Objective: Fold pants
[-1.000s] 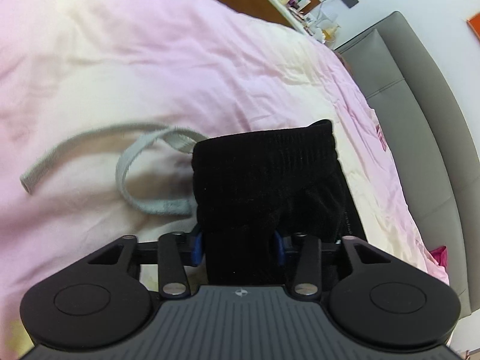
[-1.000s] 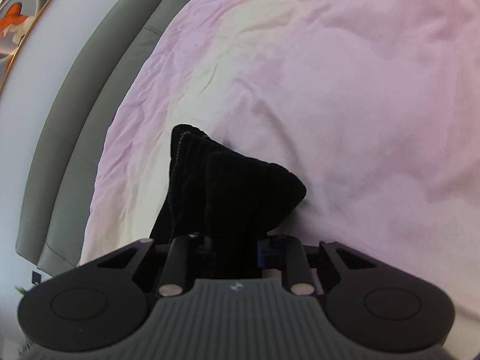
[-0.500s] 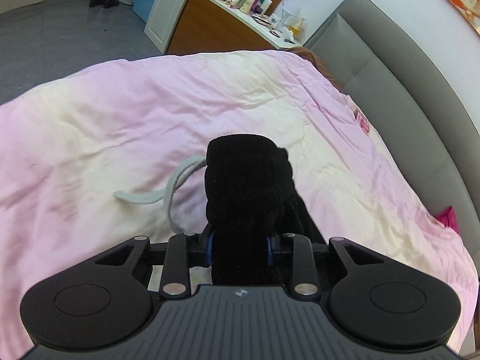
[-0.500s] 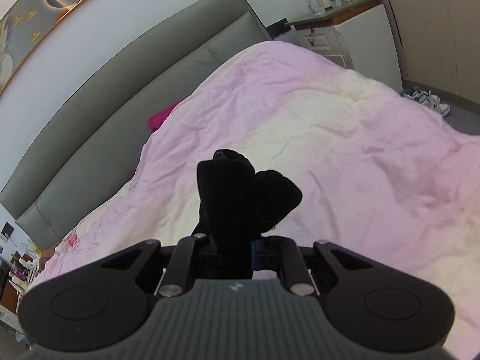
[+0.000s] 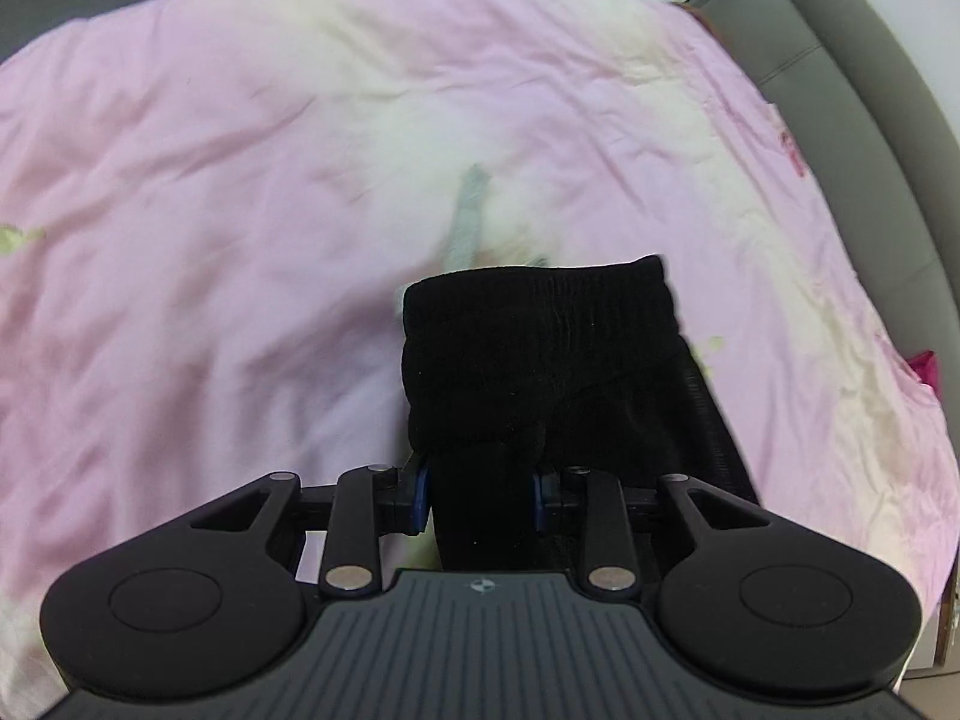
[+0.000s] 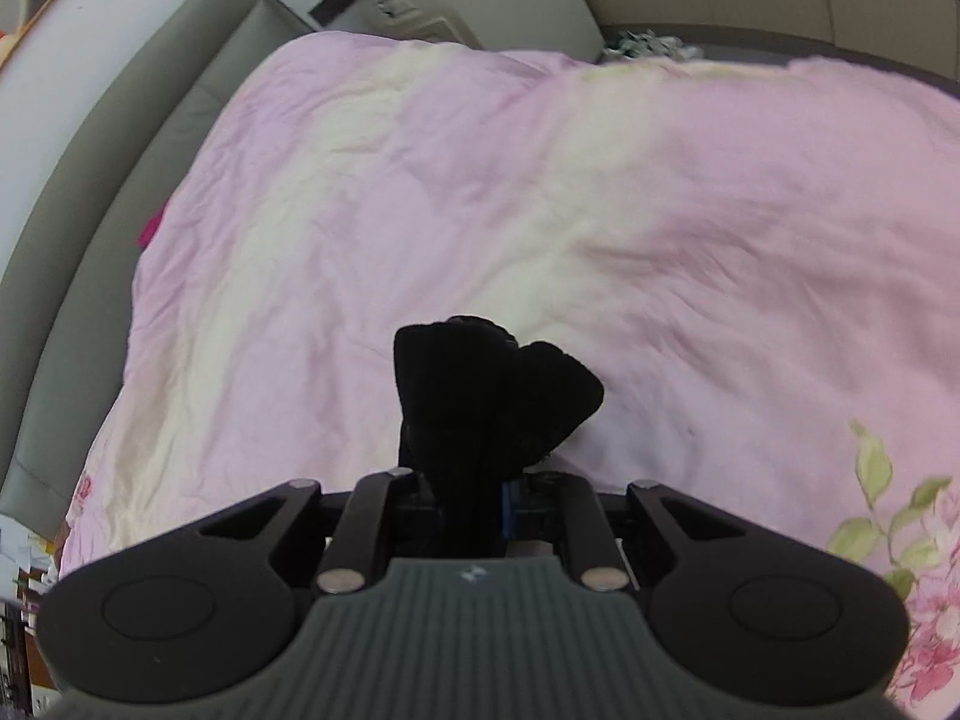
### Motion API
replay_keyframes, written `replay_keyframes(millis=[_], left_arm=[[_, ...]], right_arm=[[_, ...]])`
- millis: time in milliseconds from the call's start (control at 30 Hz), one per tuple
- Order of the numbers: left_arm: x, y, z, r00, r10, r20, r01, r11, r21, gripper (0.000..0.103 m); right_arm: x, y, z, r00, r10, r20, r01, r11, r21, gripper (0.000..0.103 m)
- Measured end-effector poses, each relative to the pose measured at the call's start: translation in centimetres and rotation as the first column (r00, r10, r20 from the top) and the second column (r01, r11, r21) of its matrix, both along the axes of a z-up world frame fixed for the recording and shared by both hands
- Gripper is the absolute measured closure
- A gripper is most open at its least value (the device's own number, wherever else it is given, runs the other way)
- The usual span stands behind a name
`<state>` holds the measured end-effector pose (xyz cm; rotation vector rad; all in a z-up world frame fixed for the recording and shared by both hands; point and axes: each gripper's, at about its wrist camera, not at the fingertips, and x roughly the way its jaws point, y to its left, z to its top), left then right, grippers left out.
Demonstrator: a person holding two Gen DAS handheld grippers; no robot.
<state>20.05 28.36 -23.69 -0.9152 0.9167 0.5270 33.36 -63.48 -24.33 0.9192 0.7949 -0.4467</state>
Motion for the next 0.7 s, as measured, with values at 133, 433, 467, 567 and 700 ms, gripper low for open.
replay_keyframes(millis=[133, 433, 467, 567, 700], left_arm=[[1.0, -0.3, -1.4, 0.995, -0.071, -0.076, 0.075, 0.996, 0.048, 0.06], [1.5, -1.6, 1.7, 0.976, -0.138, -0.167, 0.157, 0.982, 0.101, 0.042], [1.5, -2.1, 2.3, 0.974, -0.137, -0.182, 0.161, 0.979, 0.124, 0.042], [1.0, -4.1, 4.8, 0.971, -0.141, -0.191, 0.183, 0.957, 0.224, 0.042], [1.0, -7.8, 8.6, 0.958, -0.229, -0.174, 0.276, 0.904, 0.327, 0.042]], right_arm=[[-2.0, -0.8, -4.8, 0.999, -0.051, 0.015, 0.05, 0.997, 0.062, 0.092], [-3.4, -3.7, -10.2, 0.997, -0.03, 0.073, 0.012, 0.97, 0.241, 0.075], [-3.3, -4.1, -10.2, 0.997, -0.007, 0.077, -0.013, 0.966, 0.258, 0.071], [-3.1, -5.0, -10.0, 0.994, 0.053, 0.099, -0.081, 0.95, 0.302, 0.064], [-2.9, -5.5, -9.8, 0.986, 0.108, 0.128, -0.144, 0.938, 0.316, 0.063]])
